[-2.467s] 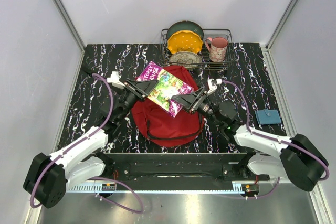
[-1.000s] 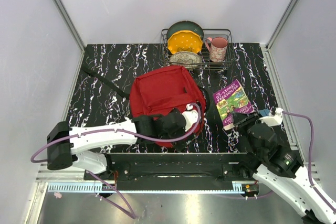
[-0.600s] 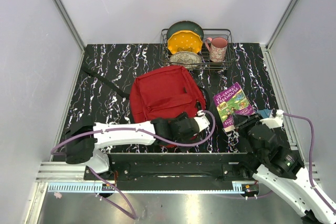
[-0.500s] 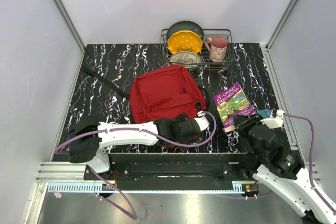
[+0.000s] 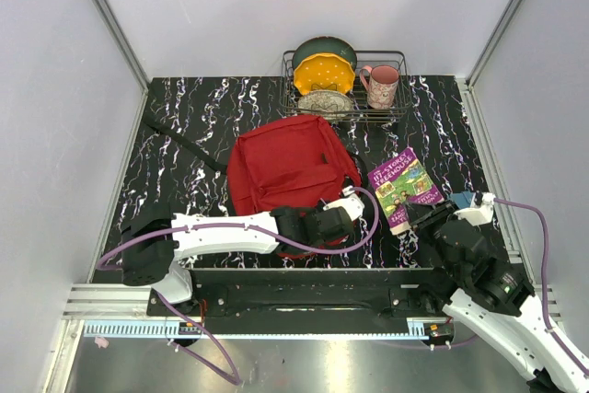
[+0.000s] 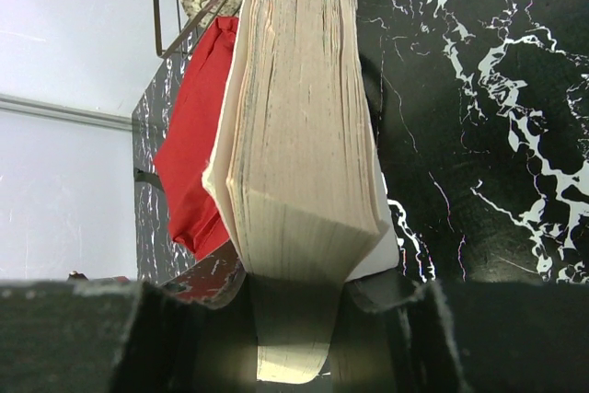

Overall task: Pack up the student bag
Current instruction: Place the book in the student bag.

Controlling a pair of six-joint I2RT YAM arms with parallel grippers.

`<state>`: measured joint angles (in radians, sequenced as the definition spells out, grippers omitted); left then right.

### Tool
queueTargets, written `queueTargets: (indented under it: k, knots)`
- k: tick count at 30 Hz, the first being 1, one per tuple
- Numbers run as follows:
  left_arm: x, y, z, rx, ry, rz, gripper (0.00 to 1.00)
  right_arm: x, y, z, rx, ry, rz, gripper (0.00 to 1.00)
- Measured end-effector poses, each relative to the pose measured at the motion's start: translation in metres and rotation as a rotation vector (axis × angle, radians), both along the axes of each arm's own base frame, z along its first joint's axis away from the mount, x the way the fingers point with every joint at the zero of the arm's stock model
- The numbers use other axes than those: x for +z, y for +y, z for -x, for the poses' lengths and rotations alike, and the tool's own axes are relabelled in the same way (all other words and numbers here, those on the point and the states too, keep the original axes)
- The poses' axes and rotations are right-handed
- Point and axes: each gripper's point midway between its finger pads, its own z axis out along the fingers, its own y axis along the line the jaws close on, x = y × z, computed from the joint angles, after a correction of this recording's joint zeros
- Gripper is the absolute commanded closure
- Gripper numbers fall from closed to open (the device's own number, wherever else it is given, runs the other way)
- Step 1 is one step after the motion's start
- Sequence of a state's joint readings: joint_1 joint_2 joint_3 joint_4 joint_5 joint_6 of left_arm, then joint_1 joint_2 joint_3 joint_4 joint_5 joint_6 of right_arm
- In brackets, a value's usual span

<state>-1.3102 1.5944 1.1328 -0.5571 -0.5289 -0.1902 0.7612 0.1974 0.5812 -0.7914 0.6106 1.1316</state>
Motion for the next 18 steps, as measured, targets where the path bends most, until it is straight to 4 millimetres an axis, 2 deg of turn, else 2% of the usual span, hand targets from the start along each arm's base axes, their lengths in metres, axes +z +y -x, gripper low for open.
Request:
queueTargets:
  k: [2,3,5,7,8,10,14,18]
  knots:
    - [0.000,0.001,-0.001,0.005,-0.004,-0.001,0.95,-0.001,0.002,0.001,0.009,0.005,-0.003,0.91]
    - [0.000,0.001,-0.001,0.008,-0.007,-0.003,0.95,-0.002,0.003,0.001,0.014,0.008,-0.004,0.91]
    - [0.001,0.002,-0.002,0.015,-0.010,-0.003,0.84,-0.004,0.005,0.002,0.024,0.013,-0.007,0.91]
    - [0.002,0.002,-0.002,0.021,-0.012,-0.003,0.82,-0.005,0.006,0.002,0.028,0.017,-0.008,0.91]
    - [0.004,0.002,-0.003,0.024,-0.013,-0.002,0.75,-0.006,0.006,0.002,0.029,0.020,-0.007,0.91]
    - [0.008,0.000,-0.003,0.028,-0.015,0.006,0.72,-0.007,0.006,0.003,0.032,0.025,-0.006,0.91]
    - [0.012,-0.003,-0.004,0.026,-0.018,0.017,0.71,-0.010,0.006,0.004,0.033,0.034,-0.001,0.91]
    - [0.014,-0.004,-0.005,0.026,-0.020,0.023,0.74,-0.010,0.006,0.005,0.040,0.034,-0.006,0.91]
